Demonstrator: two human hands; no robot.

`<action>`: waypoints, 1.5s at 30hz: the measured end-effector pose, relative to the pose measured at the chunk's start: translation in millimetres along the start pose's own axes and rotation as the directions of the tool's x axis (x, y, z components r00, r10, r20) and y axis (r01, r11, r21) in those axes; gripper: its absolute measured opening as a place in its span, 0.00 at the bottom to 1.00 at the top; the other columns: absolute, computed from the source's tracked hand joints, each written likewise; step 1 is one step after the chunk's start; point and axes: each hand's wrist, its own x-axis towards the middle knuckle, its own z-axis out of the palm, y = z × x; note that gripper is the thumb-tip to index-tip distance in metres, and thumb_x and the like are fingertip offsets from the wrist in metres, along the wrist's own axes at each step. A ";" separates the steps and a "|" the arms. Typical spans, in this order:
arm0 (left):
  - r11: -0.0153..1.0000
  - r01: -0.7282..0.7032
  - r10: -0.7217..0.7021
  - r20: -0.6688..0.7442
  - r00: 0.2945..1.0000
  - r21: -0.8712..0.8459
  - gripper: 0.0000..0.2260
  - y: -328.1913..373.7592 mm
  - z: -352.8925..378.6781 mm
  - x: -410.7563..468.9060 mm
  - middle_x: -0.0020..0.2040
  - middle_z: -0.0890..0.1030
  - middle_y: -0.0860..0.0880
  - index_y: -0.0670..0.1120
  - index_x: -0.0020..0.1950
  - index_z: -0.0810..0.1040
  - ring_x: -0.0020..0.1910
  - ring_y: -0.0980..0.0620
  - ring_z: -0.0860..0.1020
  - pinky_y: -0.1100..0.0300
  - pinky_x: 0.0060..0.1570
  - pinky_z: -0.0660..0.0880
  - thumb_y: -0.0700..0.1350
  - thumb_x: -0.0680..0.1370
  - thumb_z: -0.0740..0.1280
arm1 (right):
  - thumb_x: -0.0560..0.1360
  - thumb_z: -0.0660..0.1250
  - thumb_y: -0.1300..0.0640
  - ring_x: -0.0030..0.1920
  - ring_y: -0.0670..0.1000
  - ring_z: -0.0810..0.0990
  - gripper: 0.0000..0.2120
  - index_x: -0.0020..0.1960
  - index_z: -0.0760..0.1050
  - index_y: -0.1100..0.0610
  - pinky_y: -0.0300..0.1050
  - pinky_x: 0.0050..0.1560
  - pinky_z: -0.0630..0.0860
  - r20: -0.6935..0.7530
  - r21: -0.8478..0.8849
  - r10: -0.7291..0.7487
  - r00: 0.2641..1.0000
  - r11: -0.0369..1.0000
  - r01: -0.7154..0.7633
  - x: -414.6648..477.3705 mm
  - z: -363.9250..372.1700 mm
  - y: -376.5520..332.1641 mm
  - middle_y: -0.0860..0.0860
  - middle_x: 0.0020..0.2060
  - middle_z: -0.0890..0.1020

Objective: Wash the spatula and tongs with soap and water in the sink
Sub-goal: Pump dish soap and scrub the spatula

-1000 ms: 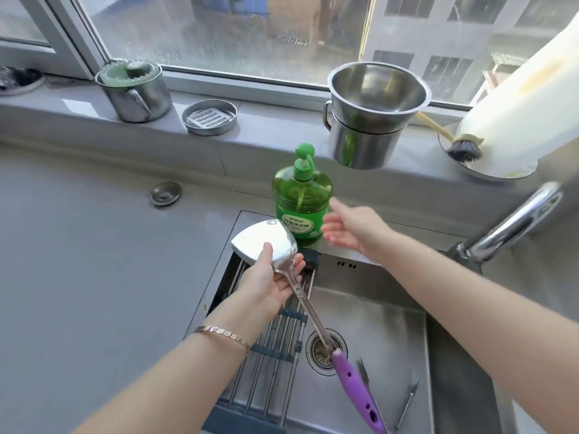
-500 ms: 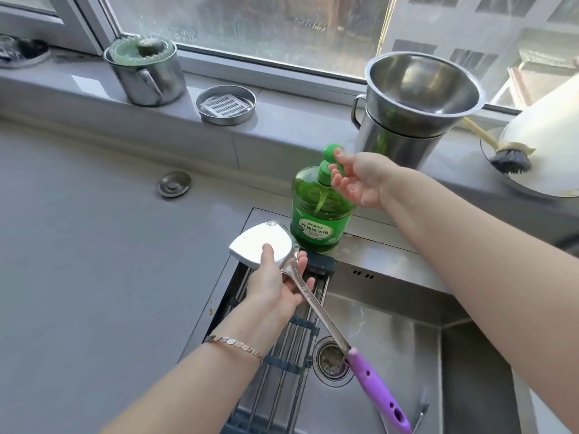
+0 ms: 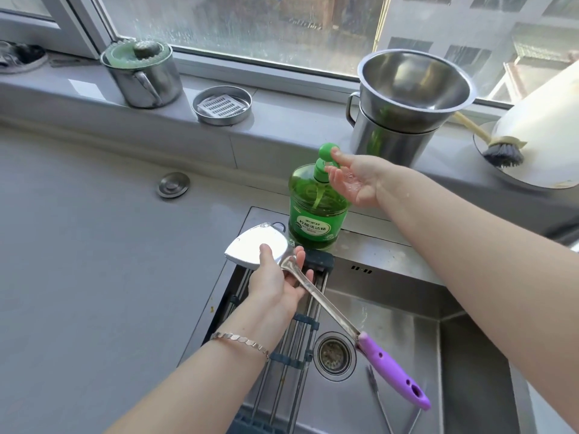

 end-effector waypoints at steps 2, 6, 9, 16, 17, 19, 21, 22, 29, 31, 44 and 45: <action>1.000 -0.024 0.025 0.014 1.000 -0.010 0.19 -0.5 0.7 -6.7 0.43 0.80 0.44 0.40 0.47 0.70 0.39 0.52 0.79 0.48 0.54 0.74 0.55 0.81 0.54 | 0.80 0.60 0.55 0.21 0.47 0.78 0.14 0.45 0.73 0.65 0.34 0.20 0.75 -0.038 0.065 -0.035 0.999 0.997 0.037 -12.7 -7.0 11.6 0.56 0.26 0.79; 0.995 -0.071 0.074 0.051 0.996 -0.065 0.22 -4.8 1.1 -15.1 0.45 0.79 0.43 0.37 0.66 0.66 0.48 0.47 0.79 0.53 0.55 0.72 0.53 0.82 0.52 | 0.82 0.54 0.57 0.42 0.53 0.82 0.14 0.47 0.75 0.63 0.40 0.43 0.82 -0.066 -0.202 -0.334 0.940 0.927 0.316 -57.1 -28.0 76.6 0.59 0.44 0.81; 0.999 0.000 0.004 0.080 0.997 -0.048 0.25 -18.2 2.4 -29.8 0.49 0.80 0.41 0.37 0.68 0.68 0.49 0.46 0.78 0.52 0.52 0.72 0.56 0.82 0.52 | 0.82 0.51 0.52 0.65 0.43 0.70 0.18 0.65 0.73 0.57 0.32 0.68 0.62 0.284 -0.695 -0.558 0.780 0.440 0.568 -90.0 -42.9 142.8 0.47 0.62 0.74; 0.992 0.024 -0.016 0.060 0.998 -0.126 0.23 -39.0 -13.0 -58.0 0.60 0.78 0.39 0.34 0.64 0.69 0.61 0.44 0.76 0.51 0.57 0.72 0.52 0.82 0.52 | 0.82 0.38 0.48 0.66 0.53 0.73 0.31 0.66 0.72 0.63 0.45 0.69 0.57 0.609 -0.776 -0.445 0.657 -0.508 0.374 -128.8 -112.4 194.6 0.57 0.65 0.74; 0.990 0.008 0.000 0.057 0.998 -0.140 0.22 -40.6 -16.2 -60.6 0.55 0.79 0.39 0.35 0.64 0.68 0.59 0.44 0.77 0.51 0.58 0.72 0.52 0.83 0.52 | 0.82 0.37 0.49 0.65 0.53 0.74 0.31 0.65 0.73 0.63 0.45 0.69 0.58 0.616 -0.765 -0.437 0.655 -0.529 0.367 -135.2 -120.9 197.2 0.57 0.65 0.75; 0.992 -0.004 0.013 0.072 0.997 -0.130 0.20 -49.7 -19.6 -67.9 0.48 0.79 0.41 0.36 0.62 0.69 0.58 0.44 0.77 0.51 0.59 0.72 0.51 0.83 0.52 | 0.82 0.38 0.49 0.64 0.52 0.76 0.31 0.64 0.74 0.63 0.43 0.67 0.63 0.608 -0.774 -0.461 0.647 -0.526 0.352 -143.4 -122.8 202.3 0.56 0.63 0.77; 0.997 0.022 -0.017 0.075 0.997 -0.070 0.21 -60.7 -18.4 -75.6 0.47 0.79 0.42 0.35 0.56 0.72 0.58 0.45 0.77 0.53 0.58 0.72 0.52 0.83 0.52 | 0.82 0.44 0.51 0.64 0.52 0.75 0.26 0.64 0.74 0.63 0.43 0.67 0.65 0.610 -0.787 -0.510 0.607 -0.484 0.384 -137.9 -111.9 206.8 0.57 0.63 0.77; 0.998 0.054 -0.051 0.081 0.995 -0.035 0.22 -64.3 -16.9 -79.1 0.50 0.80 0.43 0.36 0.52 0.73 0.59 0.46 0.76 0.53 0.57 0.72 0.53 0.82 0.51 | 0.79 0.49 0.53 0.65 0.53 0.74 0.23 0.65 0.73 0.64 0.43 0.68 0.63 0.626 -0.778 -0.526 0.576 -0.466 0.421 -133.7 -104.9 208.5 0.58 0.64 0.76; 0.994 -0.112 0.113 0.079 0.990 -0.015 0.20 -45.7 -33.5 -70.9 0.49 0.81 0.40 0.37 0.67 0.64 0.51 0.45 0.80 0.53 0.55 0.74 0.51 0.82 0.53 | 0.75 0.58 0.57 0.59 0.46 0.79 0.16 0.58 0.79 0.56 0.45 0.57 0.78 0.587 -0.807 -0.415 0.695 -0.236 0.541 -156.1 -134.6 192.6 0.49 0.57 0.82; 0.993 -0.115 0.111 0.113 0.987 0.036 0.20 -49.2 -35.6 -74.2 0.49 0.81 0.40 0.37 0.66 0.64 0.48 0.45 0.81 0.53 0.54 0.75 0.51 0.82 0.53 | 0.76 0.64 0.56 0.51 0.43 0.81 0.10 0.55 0.81 0.54 0.41 0.54 0.78 0.391 -0.861 -0.458 0.799 0.124 0.493 -156.1 -138.1 183.5 0.46 0.49 0.84; 0.995 -0.095 0.093 0.110 0.990 0.008 0.15 -60.8 -29.5 -74.3 0.46 0.80 0.37 0.38 0.61 0.66 0.44 0.46 0.81 0.53 0.57 0.77 0.48 0.82 0.56 | 0.80 0.58 0.52 0.20 0.44 0.72 0.18 0.36 0.76 0.58 0.33 0.25 0.71 0.209 -0.756 0.032 0.977 0.639 0.141 -135.1 -114.5 172.1 0.47 0.21 0.75; 0.995 -0.094 0.096 0.100 0.990 -0.026 0.14 -56.1 -31.4 -72.9 0.46 0.80 0.36 0.38 0.61 0.65 0.45 0.46 0.82 0.54 0.57 0.77 0.48 0.82 0.57 | 0.80 0.58 0.54 0.21 0.44 0.72 0.16 0.38 0.76 0.59 0.33 0.26 0.72 0.220 -0.758 0.069 0.973 0.640 0.126 -138.2 -122.3 173.0 0.48 0.23 0.75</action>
